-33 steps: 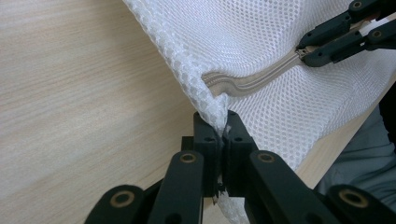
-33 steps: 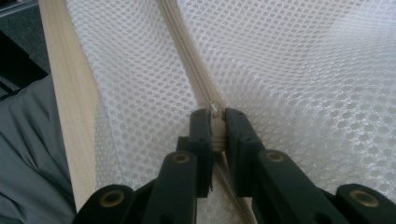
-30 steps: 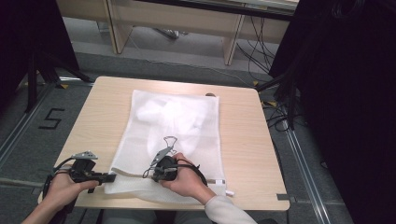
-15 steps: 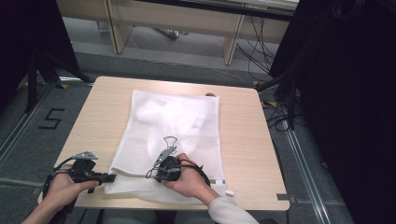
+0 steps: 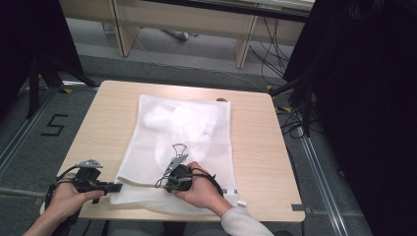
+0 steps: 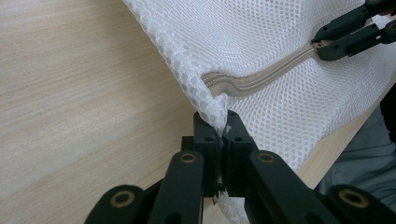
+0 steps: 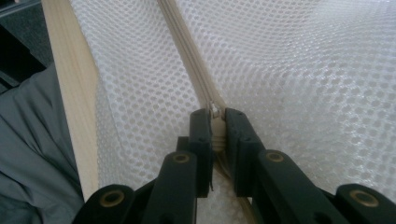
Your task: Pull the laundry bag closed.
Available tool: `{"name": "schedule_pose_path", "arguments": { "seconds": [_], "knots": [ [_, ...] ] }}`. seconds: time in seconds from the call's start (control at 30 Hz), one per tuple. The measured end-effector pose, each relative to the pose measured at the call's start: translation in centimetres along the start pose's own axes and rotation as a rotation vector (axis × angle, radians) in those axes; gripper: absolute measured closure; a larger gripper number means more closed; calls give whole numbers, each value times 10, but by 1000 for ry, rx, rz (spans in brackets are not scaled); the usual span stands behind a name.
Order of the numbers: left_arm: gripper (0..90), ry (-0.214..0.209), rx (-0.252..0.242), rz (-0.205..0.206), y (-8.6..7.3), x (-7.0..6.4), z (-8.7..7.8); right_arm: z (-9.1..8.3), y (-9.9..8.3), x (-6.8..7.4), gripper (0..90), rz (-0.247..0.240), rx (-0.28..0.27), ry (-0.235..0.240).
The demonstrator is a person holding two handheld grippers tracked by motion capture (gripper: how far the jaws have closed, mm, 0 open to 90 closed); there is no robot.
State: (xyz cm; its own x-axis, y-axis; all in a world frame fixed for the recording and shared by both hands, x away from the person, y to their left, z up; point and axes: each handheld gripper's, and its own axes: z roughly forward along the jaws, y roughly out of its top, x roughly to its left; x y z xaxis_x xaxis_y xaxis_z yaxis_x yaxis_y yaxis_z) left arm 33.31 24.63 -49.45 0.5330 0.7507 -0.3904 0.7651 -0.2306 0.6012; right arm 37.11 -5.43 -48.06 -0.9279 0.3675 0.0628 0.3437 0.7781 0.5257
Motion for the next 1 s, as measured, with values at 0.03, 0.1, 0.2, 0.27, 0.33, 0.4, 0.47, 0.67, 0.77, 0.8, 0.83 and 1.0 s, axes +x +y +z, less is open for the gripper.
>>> {"name": "schedule_pose_path", "arguments": {
  "seconds": [0.03,0.1,0.2,0.27,0.33,0.4,0.47,0.67,0.77,0.8,0.83,1.0],
  "knots": [
    [861,-1,-1,-2,0,0,0,-1,-1,0,826,9,2,-4],
    [862,3,0,0,0,0,0,-2,-2,-2,826,3,0,-6],
    [862,1,5,1,0,0,0,-4,-5,-3,826,8,-2,-9],
    [861,1,1,1,0,0,0,-3,-5,-3,826,5,-5,-8],
    [861,0,2,0,0,0,0,-3,-5,-3,826,6,-9,-9],
    [861,-1,1,-1,0,0,0,-4,-5,-3,826,9,-4,-6],
    [861,4,0,-3,0,0,0,-5,-6,-3,826,6,1,-10],
    [861,3,2,-1,0,0,0,-7,-9,-5,826,25,5,-13],
    [861,4,-2,-5,0,0,0,-8,-9,-6,826,13,-2,-13],
    [861,7,-19,-6,-1,0,2,-8,-9,-6,826,15,-10,-12],
    [861,7,-17,-7,-1,0,2,-9,-9,-6,826,20,-1,-12],
    [862,13,-8,-9,0,-1,1,-10,-9,-6,826,19,-6,-9]
  ]
}}
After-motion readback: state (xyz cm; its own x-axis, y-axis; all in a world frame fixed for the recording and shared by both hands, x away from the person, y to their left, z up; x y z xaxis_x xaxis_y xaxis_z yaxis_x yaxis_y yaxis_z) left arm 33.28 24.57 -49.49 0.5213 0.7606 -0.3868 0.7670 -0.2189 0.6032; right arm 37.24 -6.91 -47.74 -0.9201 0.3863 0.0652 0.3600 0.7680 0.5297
